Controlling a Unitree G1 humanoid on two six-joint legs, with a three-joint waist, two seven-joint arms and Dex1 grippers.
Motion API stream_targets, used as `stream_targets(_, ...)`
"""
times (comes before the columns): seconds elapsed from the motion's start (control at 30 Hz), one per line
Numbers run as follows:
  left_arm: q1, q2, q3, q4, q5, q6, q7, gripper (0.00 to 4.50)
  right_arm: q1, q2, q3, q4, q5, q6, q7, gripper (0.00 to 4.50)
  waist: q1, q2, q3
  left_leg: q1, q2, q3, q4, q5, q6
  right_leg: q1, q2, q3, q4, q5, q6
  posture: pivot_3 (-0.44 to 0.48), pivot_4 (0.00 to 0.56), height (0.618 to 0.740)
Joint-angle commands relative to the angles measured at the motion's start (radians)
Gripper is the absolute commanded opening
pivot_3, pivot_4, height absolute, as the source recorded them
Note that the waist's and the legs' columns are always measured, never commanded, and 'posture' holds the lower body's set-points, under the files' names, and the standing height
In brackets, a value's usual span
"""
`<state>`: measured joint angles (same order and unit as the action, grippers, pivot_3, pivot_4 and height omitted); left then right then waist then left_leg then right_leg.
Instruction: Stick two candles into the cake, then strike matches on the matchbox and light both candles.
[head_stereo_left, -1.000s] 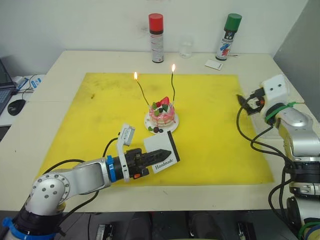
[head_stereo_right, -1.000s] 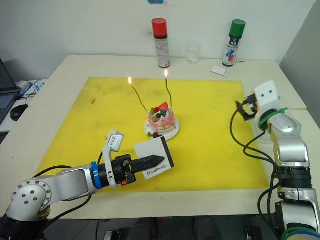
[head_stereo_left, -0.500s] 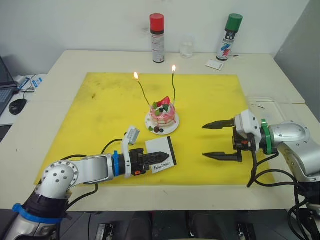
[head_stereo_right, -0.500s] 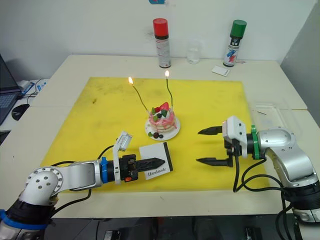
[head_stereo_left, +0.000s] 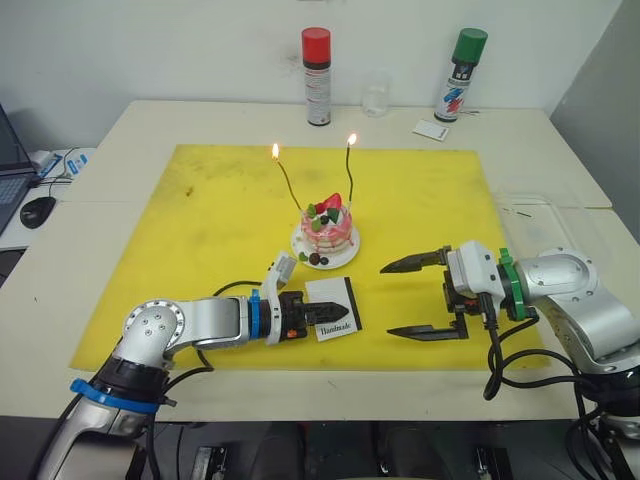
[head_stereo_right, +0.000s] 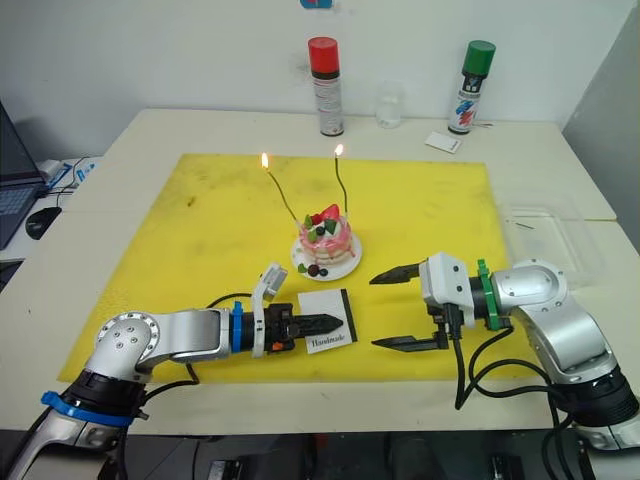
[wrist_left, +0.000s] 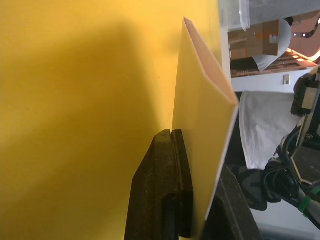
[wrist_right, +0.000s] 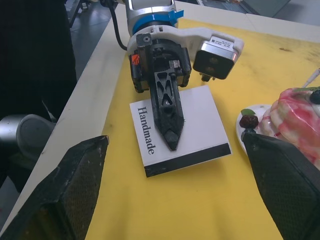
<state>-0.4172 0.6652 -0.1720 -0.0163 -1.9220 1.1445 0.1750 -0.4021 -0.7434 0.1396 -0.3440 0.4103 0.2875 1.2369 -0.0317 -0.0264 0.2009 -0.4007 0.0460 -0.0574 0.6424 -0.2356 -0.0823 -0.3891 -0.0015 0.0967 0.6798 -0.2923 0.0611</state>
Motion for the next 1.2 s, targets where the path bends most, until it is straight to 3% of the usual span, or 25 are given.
stream_targets(0.03,-0.026,0.001,-0.009,0.022,-0.007,0.041,0.001,0.0,0.0,0.003,-0.015,-0.006,-0.002,-0.021,-0.012,4.46,0.0,0.0,0.0,0.0,0.0,0.0,0.0,0.0,0.0,0.0,0.0,0.0,0.0,0.0,0.0,0.0,0.15,0.74)
stream_targets(0.17,-0.031,-0.002,-0.001,0.033,0.014,0.066,-0.006,0.0,-0.001,0.016,-0.014,0.012,-0.013,-0.043,-0.027,4.46,0.0,0.0,0.0,0.0,0.0,0.0,0.0,0.0,0.0,0.0,0.0,0.0,0.0,0.0,0.0,0.0,0.15,0.74)
stream_targets(0.43,-0.047,0.016,0.038,0.056,0.044,0.085,-0.023,2.13,0.002,0.027,-0.009,0.027,-0.021,-0.061,-0.038,4.5,0.0,0.0,0.0,0.0,0.0,0.0,0.0,0.0,0.0,0.0,0.0,0.0,0.0,0.0,0.0,0.0,0.15,0.74)
stream_targets(0.7,-0.057,0.106,0.1,0.067,0.03,0.107,-0.04,4.37,-0.01,0.048,0.0,0.044,-0.034,-0.069,-0.039,4.5,-0.007,0.0,0.0,0.001,0.0,0.0,0.0,0.0,0.0,0.0,0.0,0.0,0.001,0.0,0.001,0.0,0.15,0.74)
stream_targets(1.0,-0.008,0.187,0.165,0.022,-0.003,0.08,-0.027,4.47,-0.022,0.061,0.008,0.077,-0.04,-0.089,-0.031,4.5,-0.009,0.0,0.0,0.001,0.0,0.0,0.0,0.0,0.0,0.0,0.0,0.0,0.001,0.0,0.0,0.0,0.15,0.74)
stream_targets(1.1,0.041,0.257,0.206,-0.039,0.049,0.102,-0.063,4.47,-0.018,0.047,0.0,0.097,-0.041,-0.103,-0.019,4.5,-0.014,0.0,0.0,0.001,0.0,0.0,0.0,0.0,0.0,0.0,0.0,0.0,0.001,0.0,0.0,0.0,0.15,0.74)
stream_targets(1.2,0.106,0.355,0.293,-0.136,0.188,0.1,-0.179,4.47,-0.006,0.018,-0.019,0.126,-0.042,-0.122,0.0,4.5,-0.018,0.0,0.0,0.001,0.0,0.0,-0.001,0.0,0.0,-0.001,0.0,0.0,0.001,0.0,0.0,0.0,0.15,0.74)
